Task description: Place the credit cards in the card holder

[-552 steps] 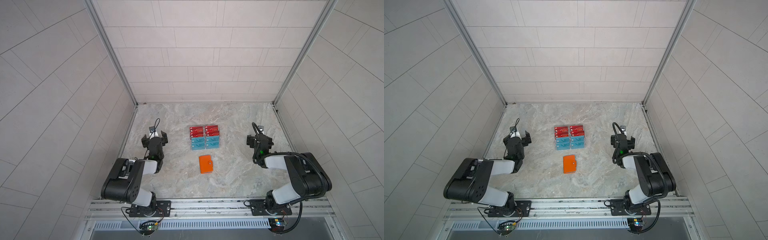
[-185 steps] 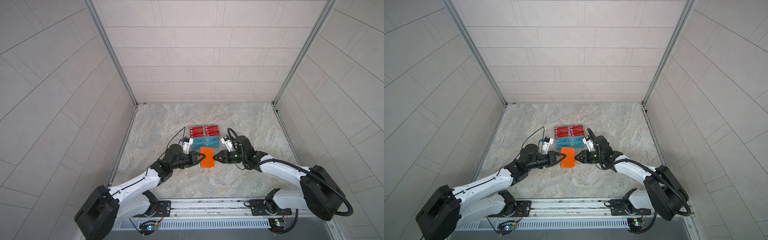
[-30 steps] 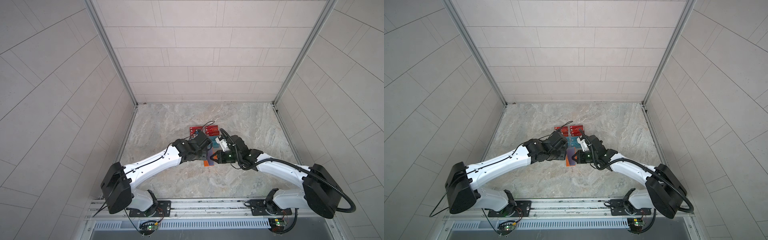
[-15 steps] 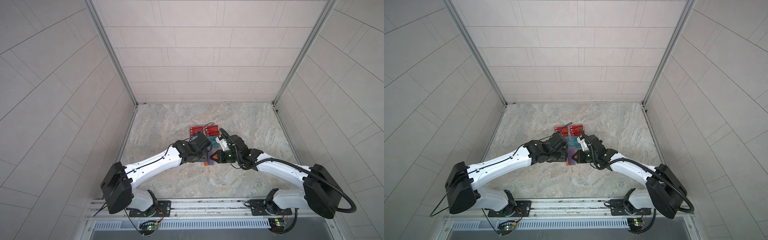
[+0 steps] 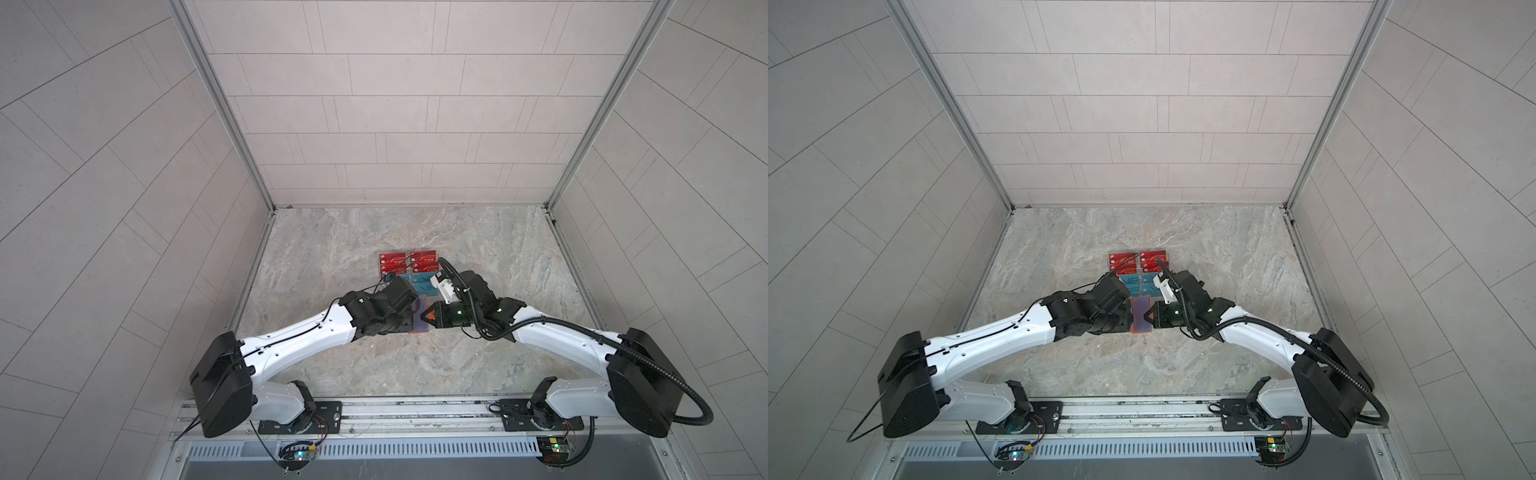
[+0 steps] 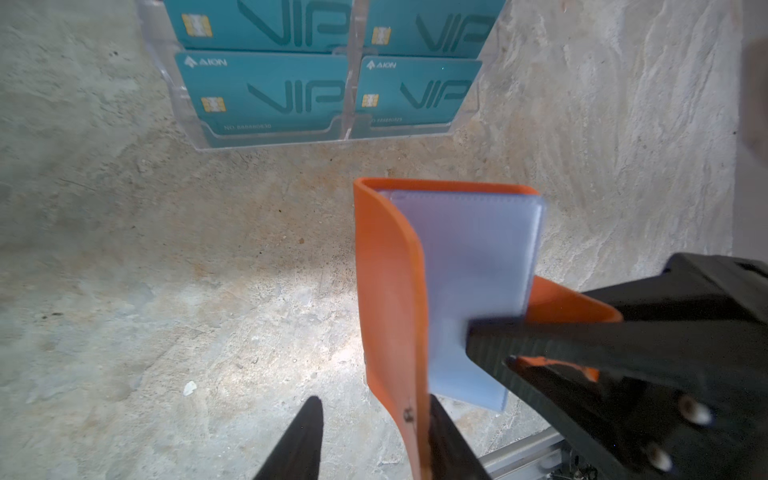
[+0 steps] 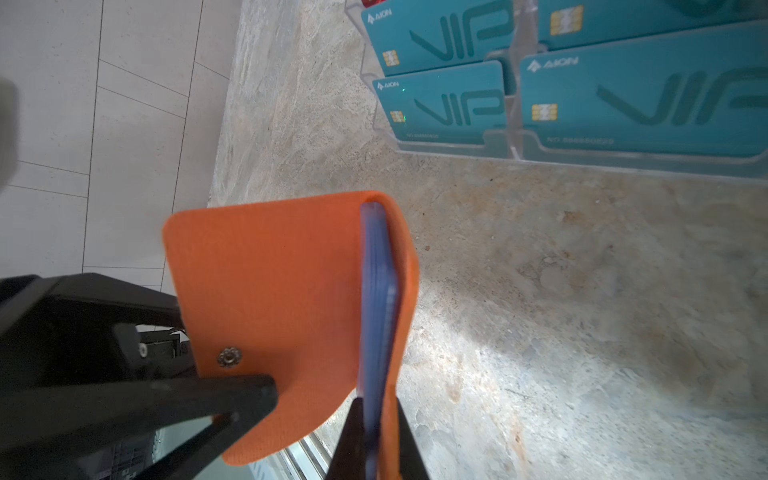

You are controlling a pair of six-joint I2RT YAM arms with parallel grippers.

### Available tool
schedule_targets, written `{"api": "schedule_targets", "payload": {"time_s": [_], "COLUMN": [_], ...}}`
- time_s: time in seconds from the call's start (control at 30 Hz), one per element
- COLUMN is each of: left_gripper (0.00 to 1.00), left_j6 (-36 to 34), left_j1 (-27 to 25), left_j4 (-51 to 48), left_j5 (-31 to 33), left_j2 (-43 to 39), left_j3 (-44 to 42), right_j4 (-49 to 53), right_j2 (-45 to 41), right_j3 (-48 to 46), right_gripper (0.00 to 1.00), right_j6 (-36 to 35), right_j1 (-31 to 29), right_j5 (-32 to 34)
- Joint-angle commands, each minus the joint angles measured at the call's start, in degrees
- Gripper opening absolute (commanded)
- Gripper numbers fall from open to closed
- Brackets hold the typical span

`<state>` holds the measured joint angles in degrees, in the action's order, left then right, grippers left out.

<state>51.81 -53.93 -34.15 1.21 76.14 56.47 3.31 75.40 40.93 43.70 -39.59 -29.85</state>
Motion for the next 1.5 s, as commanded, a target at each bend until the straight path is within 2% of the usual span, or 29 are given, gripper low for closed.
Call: {"api": "schedule_targets", "payload": {"time_s": [0.0, 0.07, 0.13, 0.4, 0.6, 0.63, 0.77, 0.9, 0.97, 1.1, 1.23, 1.47], "left_gripper": [0.34, 0.22, 0.14, 0.00, 0.00, 0.00, 0.00, 0.00, 0.00, 0.00, 0.01, 0.01], "left_j6": [-0.90, -0.77, -0.66, -3.78, -8.83, -9.60, -12.74, -11.44, -10.33, -10.40, -11.81, -13.92], "left_j1": [-0.08, 0.06, 0.64, 3.89, 8.28, 8.50, 8.67, 8.68, 8.67, 8.69, 8.67, 10.79], "left_j4": [-1.25, 0.53, 2.63, 3.08, 4.82, 4.65, 4.84, 8.57, 11.27, 13.03, 14.20, 13.34], "left_j5": [1.47, 0.36, -1.51, -5.38, -13.45, -14.78, -20.92, -23.61, -25.37, -27.22, -29.21, -28.55], "left_j2": [-1.57, -2.25, -2.64, -4.60, -7.06, -6.78, -3.85, -1.59, -0.73, 1.16, 2.41, 3.12], "left_j3": [-0.69, -1.80, -3.12, -5.73, -7.37, -7.25, -6.74, -8.36, -9.56, -10.78, -11.32, -13.49], "right_j4": [0.00, -0.57, -1.29, -2.63, -2.93, -2.74, -0.46, 6.05, 9.38, 9.47, 9.28, 5.09], "right_j2": [-1.23, -1.30, -1.44, -1.78, -0.71, -0.62, -1.68, -4.80, -6.38, -7.72, -6.89, -0.87], "right_j3": [0.55, 0.21, -0.06, -1.27, -3.88, -4.22, -4.89, -4.55, -4.62, -4.81, -2.88, -1.09], "right_gripper": [0.00, 0.00, 0.00, 0.00, 0.00, 0.02, 0.25, 0.43, 0.47, 0.46, 0.36, 0.25], "right_j6": [-0.49, -0.05, 0.40, 1.80, 3.49, 3.49, 2.84, -0.04, -1.75, -1.74, -1.07, -0.05], "right_j1": [-0.31, -0.31, -0.32, 0.19, 1.75, 1.85, 2.30, 2.29, 2.40, 2.69, 1.86, -2.18], "right_j5": [0.90, 0.85, 0.38, -0.46, -1.07, -1.05, -1.05, 1.99, 4.58, 4.97, 5.48, 6.23]}}
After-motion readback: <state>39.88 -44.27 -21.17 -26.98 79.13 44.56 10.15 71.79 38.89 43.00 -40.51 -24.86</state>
